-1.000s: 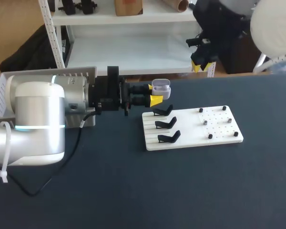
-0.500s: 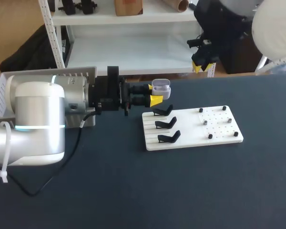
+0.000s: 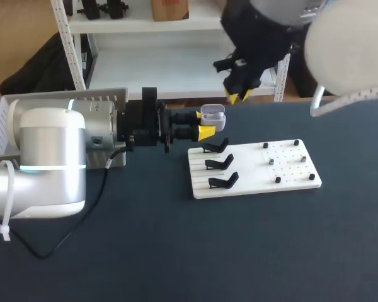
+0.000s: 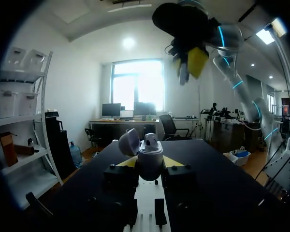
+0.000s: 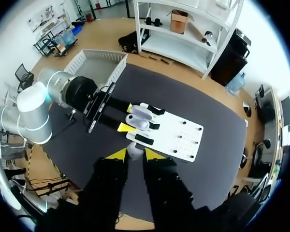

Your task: Pick up each earbud case from the left stands, insert the matching earbuds, close the lid, and place the case in the box.

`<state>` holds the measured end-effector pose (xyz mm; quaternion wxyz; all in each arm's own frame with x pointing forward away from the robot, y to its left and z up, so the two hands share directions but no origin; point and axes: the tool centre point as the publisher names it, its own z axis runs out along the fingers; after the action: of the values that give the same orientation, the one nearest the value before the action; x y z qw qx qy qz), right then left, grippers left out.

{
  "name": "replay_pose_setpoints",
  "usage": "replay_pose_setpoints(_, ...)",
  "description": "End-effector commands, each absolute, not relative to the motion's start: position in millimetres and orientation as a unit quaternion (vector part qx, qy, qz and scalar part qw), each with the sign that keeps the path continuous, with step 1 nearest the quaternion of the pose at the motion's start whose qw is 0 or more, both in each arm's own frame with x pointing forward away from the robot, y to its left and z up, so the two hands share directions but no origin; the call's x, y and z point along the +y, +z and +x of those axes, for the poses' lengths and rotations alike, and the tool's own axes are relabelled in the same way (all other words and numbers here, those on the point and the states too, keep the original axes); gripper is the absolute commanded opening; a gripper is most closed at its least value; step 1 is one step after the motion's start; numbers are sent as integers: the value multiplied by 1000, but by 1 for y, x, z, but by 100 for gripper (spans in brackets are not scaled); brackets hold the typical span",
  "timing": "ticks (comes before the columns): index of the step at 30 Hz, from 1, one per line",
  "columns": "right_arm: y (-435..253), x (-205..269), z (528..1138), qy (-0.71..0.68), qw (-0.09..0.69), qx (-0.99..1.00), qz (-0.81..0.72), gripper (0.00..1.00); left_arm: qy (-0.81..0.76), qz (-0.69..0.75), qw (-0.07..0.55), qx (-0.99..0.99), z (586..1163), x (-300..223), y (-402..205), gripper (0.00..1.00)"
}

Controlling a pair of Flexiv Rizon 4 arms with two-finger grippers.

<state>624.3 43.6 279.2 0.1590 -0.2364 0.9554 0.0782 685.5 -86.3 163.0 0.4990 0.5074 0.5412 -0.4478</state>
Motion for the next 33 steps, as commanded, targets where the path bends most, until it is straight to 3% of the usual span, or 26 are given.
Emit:
replay_pose_setpoints(1,270,56,628,68,154,956,-239,0,-447,506,501,541,685,-86,162,0)
replay_pose_setpoints(33,222,83,662,42,129,956,-261,0,-447,506,501,541,685,-86,162,0)
